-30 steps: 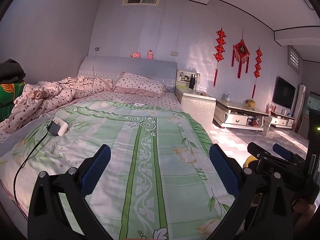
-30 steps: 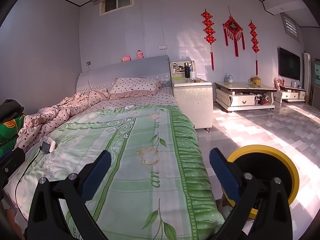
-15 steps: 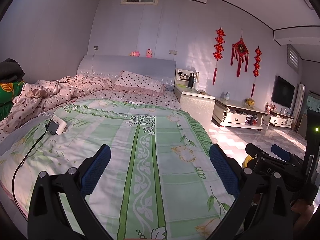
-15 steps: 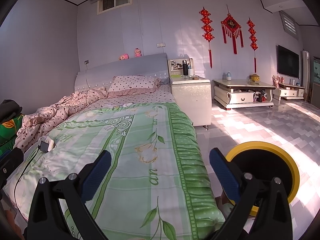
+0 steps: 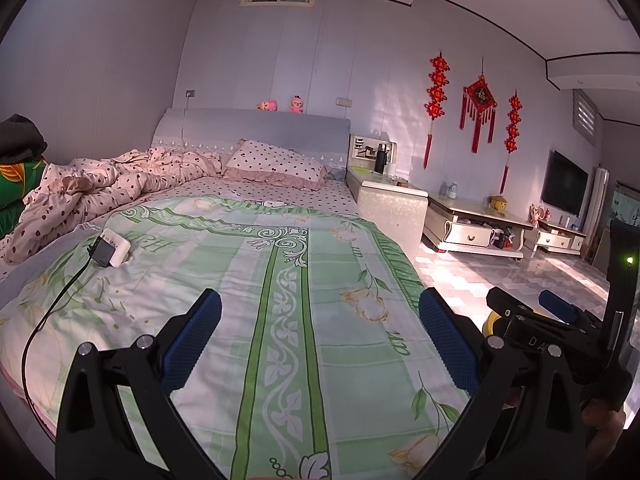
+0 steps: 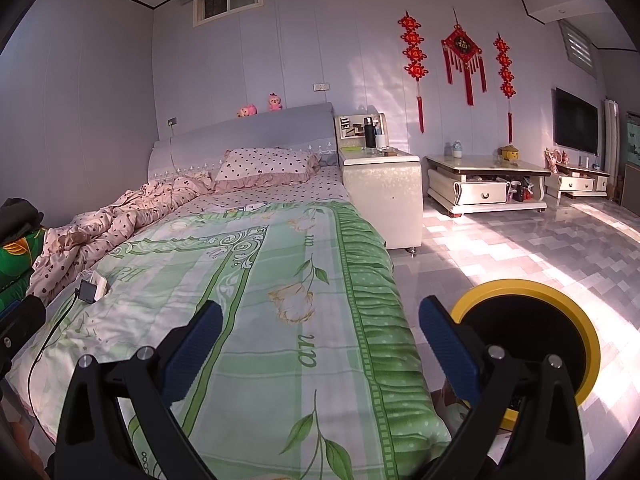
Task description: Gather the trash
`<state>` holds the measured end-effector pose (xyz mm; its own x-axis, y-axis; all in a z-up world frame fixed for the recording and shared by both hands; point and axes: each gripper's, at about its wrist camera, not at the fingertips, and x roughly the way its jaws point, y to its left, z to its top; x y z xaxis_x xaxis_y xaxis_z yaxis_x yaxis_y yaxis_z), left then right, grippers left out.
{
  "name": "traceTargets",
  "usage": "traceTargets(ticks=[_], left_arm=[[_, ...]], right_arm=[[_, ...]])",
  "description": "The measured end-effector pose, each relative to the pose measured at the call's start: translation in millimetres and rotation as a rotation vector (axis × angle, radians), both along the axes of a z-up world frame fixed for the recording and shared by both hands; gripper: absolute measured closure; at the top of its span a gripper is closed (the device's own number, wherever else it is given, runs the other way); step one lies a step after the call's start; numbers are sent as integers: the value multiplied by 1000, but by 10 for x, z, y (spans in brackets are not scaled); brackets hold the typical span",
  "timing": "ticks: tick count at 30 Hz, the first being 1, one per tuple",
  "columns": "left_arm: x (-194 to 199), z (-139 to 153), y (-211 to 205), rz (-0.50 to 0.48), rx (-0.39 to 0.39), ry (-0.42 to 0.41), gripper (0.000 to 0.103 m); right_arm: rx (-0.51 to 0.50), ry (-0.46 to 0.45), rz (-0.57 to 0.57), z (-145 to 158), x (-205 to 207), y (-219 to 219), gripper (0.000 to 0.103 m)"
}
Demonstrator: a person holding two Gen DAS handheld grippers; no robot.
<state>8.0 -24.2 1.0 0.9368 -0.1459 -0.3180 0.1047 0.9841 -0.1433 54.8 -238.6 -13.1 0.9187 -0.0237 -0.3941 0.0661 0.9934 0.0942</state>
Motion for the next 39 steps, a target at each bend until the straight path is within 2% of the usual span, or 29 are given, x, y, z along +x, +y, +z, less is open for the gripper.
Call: traceTargets(ticks=[39], left_arm=[[20, -35, 10, -10, -7, 8, 8]], right_arm=[[12, 19, -3, -53, 7, -16, 8]])
